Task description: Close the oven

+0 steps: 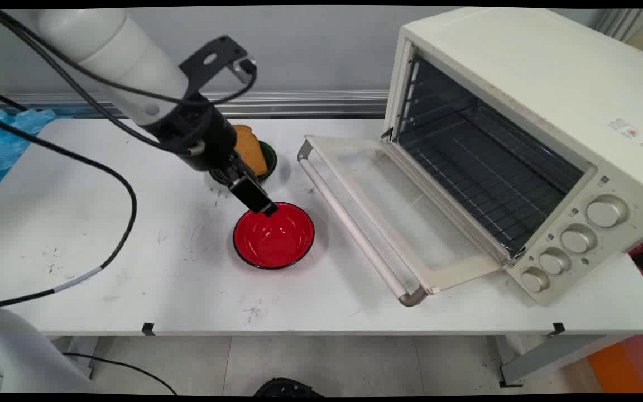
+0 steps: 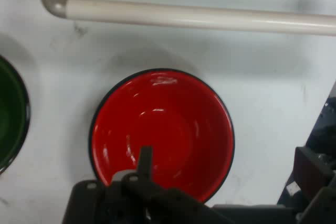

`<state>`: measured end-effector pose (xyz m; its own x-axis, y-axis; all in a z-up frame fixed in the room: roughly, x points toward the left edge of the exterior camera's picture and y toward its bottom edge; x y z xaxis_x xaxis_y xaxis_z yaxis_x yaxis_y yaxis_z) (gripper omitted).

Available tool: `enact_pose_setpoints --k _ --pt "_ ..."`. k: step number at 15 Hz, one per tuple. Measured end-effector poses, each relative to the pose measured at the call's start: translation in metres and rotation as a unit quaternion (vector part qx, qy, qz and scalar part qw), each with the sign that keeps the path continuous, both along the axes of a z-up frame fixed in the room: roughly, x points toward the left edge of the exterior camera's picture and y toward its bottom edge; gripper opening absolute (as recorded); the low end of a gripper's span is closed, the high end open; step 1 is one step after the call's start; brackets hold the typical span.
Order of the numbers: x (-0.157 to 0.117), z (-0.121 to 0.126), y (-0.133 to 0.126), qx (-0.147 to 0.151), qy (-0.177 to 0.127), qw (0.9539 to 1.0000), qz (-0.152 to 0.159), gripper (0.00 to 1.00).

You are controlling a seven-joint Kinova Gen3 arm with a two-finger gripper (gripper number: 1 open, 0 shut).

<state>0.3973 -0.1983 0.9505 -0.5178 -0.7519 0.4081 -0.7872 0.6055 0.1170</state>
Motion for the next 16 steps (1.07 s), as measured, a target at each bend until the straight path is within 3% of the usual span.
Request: enact_pose_setpoints --k 16 --pt "-0.045 -0.059 -0.006 0.008 0.027 0.9996 -0.002 1.0"
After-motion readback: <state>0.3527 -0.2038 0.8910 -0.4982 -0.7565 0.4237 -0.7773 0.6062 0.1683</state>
